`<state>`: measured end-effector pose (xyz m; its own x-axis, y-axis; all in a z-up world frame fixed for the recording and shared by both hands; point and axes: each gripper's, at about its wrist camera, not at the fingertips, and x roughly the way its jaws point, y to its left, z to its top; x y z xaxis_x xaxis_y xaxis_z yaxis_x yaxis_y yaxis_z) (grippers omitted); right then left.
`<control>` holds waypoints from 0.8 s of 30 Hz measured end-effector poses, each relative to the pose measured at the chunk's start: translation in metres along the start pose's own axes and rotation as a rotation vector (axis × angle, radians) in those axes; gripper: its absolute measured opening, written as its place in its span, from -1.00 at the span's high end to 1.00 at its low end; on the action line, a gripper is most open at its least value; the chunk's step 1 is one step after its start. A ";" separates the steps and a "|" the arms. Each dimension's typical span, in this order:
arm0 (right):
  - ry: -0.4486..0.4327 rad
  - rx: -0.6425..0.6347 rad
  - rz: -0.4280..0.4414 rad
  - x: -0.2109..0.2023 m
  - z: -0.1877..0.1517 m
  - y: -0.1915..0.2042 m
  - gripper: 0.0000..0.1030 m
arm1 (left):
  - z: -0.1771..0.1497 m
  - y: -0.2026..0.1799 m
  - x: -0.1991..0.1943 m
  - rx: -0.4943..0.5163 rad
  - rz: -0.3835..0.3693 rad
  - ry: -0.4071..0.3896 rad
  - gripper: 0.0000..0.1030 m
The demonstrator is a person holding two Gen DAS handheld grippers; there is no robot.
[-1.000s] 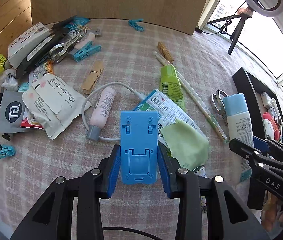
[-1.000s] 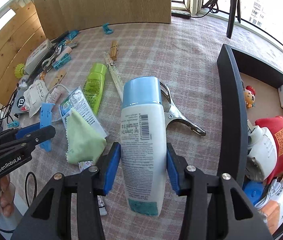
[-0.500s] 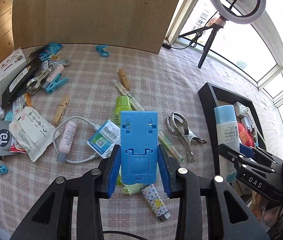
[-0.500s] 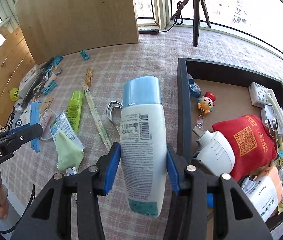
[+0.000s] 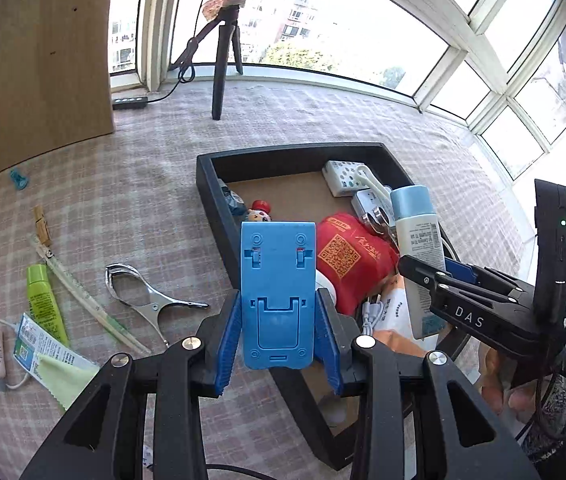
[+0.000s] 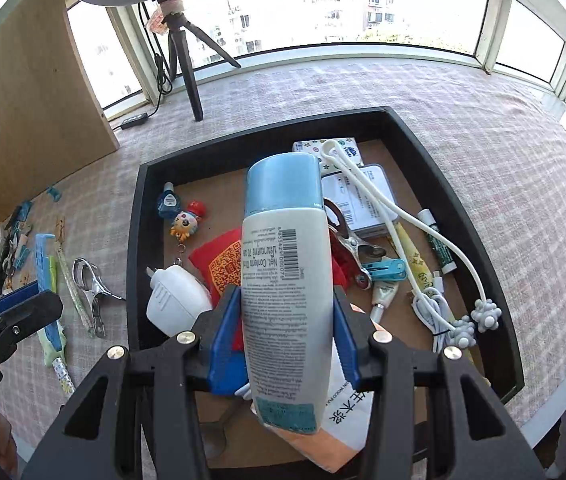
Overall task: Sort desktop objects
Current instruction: 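Carry the phone stand and lotion bottle into the tray and release both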
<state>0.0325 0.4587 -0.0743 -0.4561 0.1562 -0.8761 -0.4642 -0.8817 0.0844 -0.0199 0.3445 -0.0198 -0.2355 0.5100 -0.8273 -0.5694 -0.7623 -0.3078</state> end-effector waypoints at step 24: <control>-0.055 0.135 -0.090 -0.026 -0.001 -0.067 -0.06 | -0.001 -0.113 0.028 0.274 0.032 0.024 -0.28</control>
<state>0.0764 0.5135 -0.0578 -0.4471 0.2596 -0.8560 -0.6016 -0.7955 0.0730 0.0381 0.4444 -0.0089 -0.2399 0.4755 -0.8463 -0.7545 -0.6400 -0.1457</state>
